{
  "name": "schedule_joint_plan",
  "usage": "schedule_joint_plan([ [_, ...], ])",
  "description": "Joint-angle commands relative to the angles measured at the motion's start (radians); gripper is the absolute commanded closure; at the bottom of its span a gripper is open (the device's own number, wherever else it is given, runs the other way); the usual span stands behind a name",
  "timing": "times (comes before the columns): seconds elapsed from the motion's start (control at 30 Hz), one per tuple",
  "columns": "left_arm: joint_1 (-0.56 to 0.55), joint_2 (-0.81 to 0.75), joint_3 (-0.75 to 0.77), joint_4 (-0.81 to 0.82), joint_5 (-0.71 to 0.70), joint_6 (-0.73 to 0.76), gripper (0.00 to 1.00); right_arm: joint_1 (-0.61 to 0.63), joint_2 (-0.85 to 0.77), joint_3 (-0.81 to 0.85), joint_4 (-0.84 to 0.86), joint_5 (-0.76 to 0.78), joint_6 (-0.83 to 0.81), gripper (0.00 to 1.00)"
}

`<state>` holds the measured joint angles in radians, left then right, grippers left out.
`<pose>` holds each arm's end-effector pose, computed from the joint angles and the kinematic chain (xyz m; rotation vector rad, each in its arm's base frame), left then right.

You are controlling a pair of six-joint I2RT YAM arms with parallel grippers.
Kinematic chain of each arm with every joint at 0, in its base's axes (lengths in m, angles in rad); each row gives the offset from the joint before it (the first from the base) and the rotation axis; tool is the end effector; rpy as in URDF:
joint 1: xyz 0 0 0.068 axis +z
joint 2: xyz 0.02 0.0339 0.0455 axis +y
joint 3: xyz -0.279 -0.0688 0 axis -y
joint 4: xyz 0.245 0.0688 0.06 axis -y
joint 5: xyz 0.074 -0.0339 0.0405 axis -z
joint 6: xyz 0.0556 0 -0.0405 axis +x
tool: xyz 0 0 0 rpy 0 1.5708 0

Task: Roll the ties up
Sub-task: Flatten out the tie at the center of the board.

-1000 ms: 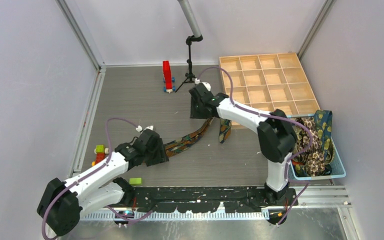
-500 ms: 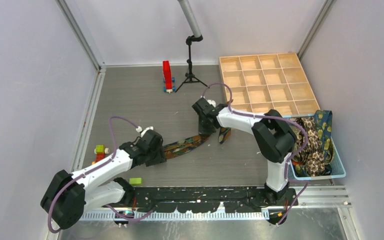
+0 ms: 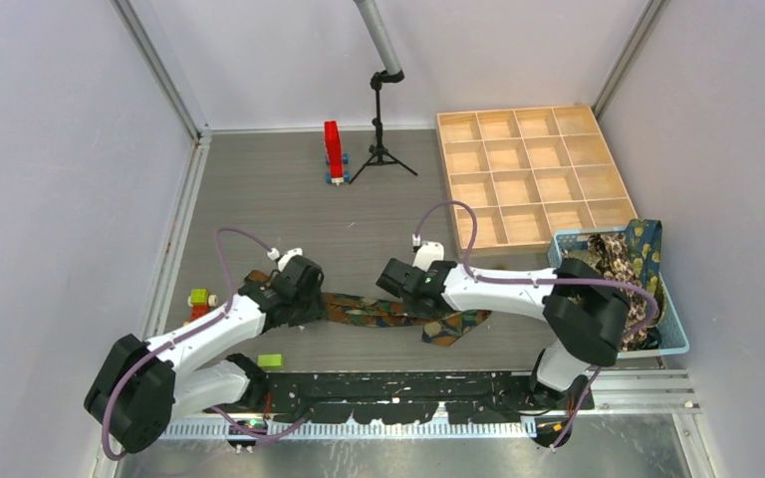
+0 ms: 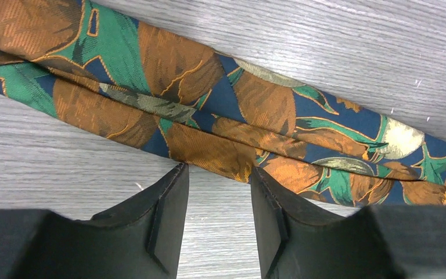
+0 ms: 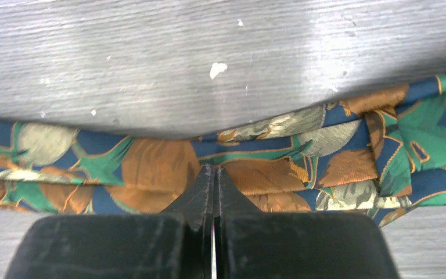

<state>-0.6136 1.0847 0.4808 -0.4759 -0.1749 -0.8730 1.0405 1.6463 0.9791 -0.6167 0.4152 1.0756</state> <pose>0.1577 -0.0993 0.1569 -0.4006 2.6210 -0.2783 0.1741 0.2526 0.1675 0.1267 2.6400 0.0595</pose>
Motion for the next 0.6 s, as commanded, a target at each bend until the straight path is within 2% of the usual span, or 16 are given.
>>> schedule_joint_plan([
  [0.0,0.008,-0.050,0.022,-0.037,-0.024,0.023,0.54,0.046,-0.119,0.002,-0.025,0.114,0.108,0.99],
  [0.1,0.007,-0.112,0.061,-0.084,-0.018,0.036,0.51,0.045,-0.195,0.024,-0.073,0.159,0.089,0.83],
  [0.23,0.003,-0.141,0.159,-0.157,-0.033,0.077,0.50,0.027,-0.322,0.001,-0.118,0.197,0.112,0.44],
  [0.33,0.000,-0.108,0.213,-0.160,-0.009,0.106,0.50,0.024,-0.447,-0.061,-0.169,0.223,0.209,0.27],
  [0.43,-0.001,-0.056,0.233,-0.121,0.007,0.113,0.49,0.021,-0.591,-0.163,-0.212,0.258,0.348,0.18],
  [0.57,-0.001,0.022,0.258,-0.062,0.037,0.121,0.49,-0.021,-0.819,-0.346,-0.217,0.270,0.519,0.14],
])
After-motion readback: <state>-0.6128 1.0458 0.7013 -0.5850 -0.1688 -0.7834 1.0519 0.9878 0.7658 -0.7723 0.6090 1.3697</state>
